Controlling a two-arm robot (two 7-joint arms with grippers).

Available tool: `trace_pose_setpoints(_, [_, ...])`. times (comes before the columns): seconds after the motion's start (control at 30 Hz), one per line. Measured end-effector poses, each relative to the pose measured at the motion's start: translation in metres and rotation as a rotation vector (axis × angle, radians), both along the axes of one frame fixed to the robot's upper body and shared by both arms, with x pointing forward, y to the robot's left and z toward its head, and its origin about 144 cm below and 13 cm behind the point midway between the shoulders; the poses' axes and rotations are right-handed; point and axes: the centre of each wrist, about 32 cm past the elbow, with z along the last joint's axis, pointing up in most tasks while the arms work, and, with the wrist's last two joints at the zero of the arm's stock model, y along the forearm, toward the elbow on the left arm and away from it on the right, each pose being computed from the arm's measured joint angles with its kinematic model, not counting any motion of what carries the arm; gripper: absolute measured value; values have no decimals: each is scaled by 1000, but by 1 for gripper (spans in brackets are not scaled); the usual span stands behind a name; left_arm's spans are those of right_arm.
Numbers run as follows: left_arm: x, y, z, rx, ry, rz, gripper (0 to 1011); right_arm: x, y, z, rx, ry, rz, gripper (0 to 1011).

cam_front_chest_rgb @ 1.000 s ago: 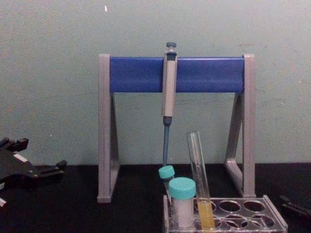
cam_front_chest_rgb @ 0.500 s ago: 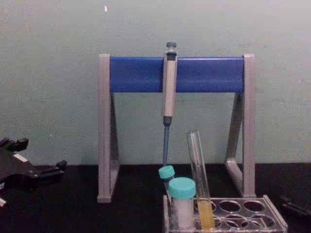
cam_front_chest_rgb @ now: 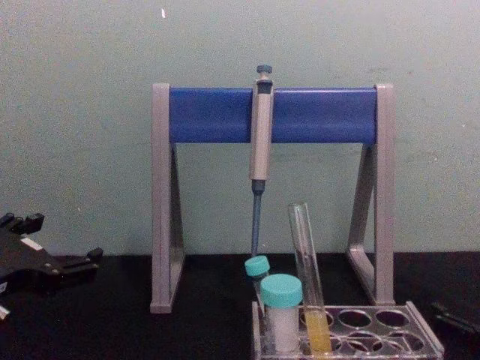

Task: Pick up the test tube from the test tube rack, shake it, then place it back into the test tube rack.

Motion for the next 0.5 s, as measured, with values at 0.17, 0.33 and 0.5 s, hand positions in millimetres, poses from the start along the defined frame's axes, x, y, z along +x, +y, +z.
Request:
trace_pose_setpoints(0.17, [0, 0, 0, 0, 0, 0, 1001, 0, 0, 0, 0, 0, 0, 1000])
trace_pose_setpoints(0.33, [0, 0, 0, 0, 0, 0, 1001, 0, 0, 0, 0, 0, 0, 1000])
trace_pose_setpoints(0.5, [0, 0, 0, 0, 0, 0, 1001, 0, 0, 0, 0, 0, 0, 1000])
